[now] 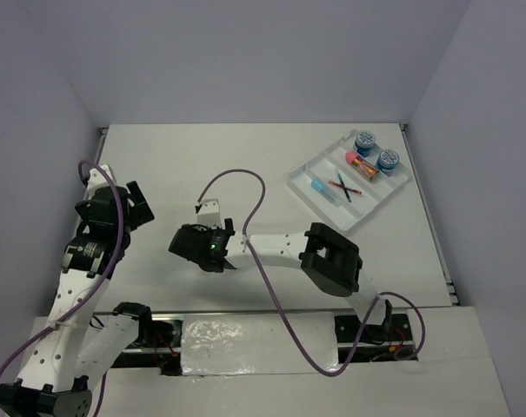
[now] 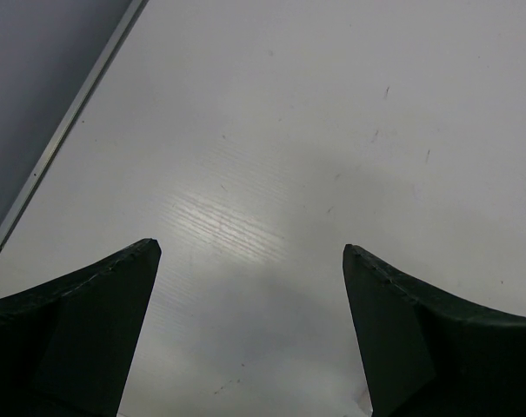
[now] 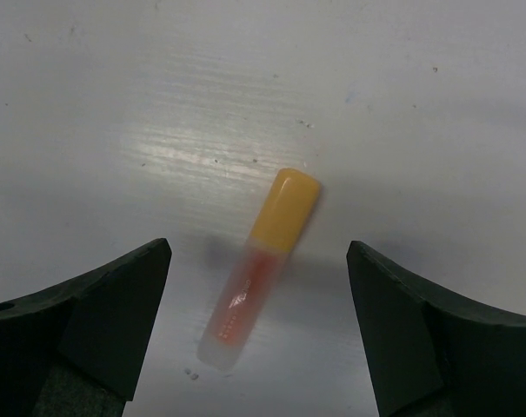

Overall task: Sort the stationery into containers
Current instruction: Pick up the pen from the center of the board.

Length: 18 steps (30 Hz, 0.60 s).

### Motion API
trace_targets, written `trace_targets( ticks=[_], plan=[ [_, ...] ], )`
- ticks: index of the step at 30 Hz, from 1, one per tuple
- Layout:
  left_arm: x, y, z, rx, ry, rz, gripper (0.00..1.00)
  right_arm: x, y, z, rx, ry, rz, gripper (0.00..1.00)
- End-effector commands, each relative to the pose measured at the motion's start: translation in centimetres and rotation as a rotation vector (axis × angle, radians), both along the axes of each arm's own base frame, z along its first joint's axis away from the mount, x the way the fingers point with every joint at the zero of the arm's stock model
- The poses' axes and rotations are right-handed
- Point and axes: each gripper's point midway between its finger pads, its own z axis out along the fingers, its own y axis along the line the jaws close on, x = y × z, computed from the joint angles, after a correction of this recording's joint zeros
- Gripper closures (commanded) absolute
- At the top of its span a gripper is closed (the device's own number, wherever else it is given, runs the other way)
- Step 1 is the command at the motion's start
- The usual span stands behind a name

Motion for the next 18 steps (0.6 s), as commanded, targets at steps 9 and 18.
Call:
trace_targets(
  ticks=[9, 18],
  plan=[
    [0.2, -0.2, 1.5, -0.012, -0.07, -0.008, 0.01, -0.9, 1.2, -4.5, 0.007, 0.084, -0.019, 0.24],
    [-0.2, 0.0, 1.9, -0.006, -0.084, 0.008, 0.01, -1.2, 0.1, -5.9, 0.004, 0.105, 0.017, 0.75]
  ],
)
